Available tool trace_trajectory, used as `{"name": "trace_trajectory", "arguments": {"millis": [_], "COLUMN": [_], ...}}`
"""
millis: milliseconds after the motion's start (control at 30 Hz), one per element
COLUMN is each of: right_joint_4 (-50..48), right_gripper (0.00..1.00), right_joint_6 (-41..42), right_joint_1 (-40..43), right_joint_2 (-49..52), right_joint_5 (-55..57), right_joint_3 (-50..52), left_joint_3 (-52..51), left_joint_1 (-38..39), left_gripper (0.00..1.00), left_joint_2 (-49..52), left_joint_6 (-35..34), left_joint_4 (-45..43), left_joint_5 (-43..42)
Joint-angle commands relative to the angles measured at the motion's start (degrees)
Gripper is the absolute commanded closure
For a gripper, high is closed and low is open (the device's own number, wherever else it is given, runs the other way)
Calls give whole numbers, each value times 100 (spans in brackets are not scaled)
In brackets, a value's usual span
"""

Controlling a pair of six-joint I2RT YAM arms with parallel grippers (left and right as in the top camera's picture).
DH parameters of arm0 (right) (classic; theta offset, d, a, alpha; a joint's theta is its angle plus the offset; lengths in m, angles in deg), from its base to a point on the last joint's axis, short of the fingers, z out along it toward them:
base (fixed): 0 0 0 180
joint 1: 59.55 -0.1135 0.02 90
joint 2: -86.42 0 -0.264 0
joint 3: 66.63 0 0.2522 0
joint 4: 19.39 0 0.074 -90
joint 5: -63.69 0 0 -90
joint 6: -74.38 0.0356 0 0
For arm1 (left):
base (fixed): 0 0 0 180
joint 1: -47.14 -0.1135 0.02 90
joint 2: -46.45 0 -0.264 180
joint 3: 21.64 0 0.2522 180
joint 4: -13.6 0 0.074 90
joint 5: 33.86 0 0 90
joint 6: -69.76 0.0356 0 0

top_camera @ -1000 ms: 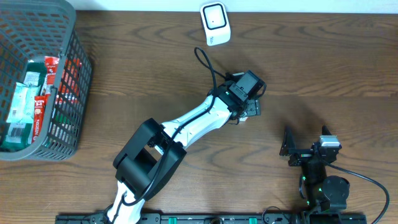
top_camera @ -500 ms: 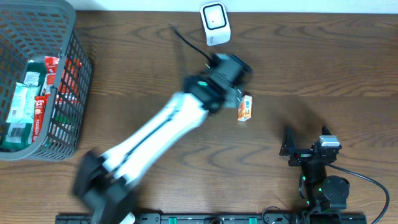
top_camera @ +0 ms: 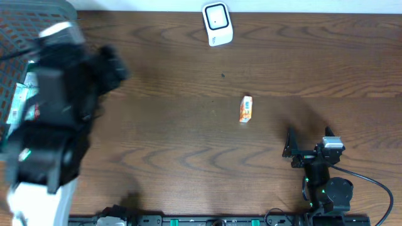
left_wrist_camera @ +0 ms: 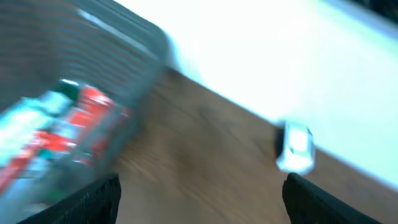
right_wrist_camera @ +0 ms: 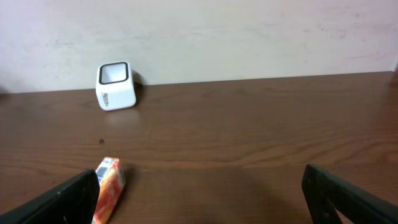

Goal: Scan the item barcode
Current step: 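Swing the left gripper back over the grey basket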

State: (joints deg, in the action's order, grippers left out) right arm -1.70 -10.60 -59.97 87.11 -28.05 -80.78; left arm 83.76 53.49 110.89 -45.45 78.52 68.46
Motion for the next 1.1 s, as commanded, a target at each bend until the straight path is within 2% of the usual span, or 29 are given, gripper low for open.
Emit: {"name": "trace_trajectory", "arguments": {"millis": [0,300,700,833,1067], "right_joint_4": [20,20,20,20,20], "right_gripper": [1,1,1,1,1], "right_joint_6": [50,52,52,52,52], "right_joint_1": [96,76,76,76,76], "right_joint_2": [-31,-31,-31,-31,-31], "right_joint_5": [-7,-7,-7,-7,-7], "right_joint_3": [9,9,9,9,9], "left_joint_3": [26,-17,-39,-39,-39], "left_joint_1": [-748,-2197,-3062,-3351,-3499], "left_gripper": [16,16,15,2,2], "left_joint_2": [-291,-26,1215,1606,2273], "left_joint_6": [164,162,164,164,315], "left_joint_4": [66,264,308,328,911], "left_joint_5": [413,566,632,632,619]}}
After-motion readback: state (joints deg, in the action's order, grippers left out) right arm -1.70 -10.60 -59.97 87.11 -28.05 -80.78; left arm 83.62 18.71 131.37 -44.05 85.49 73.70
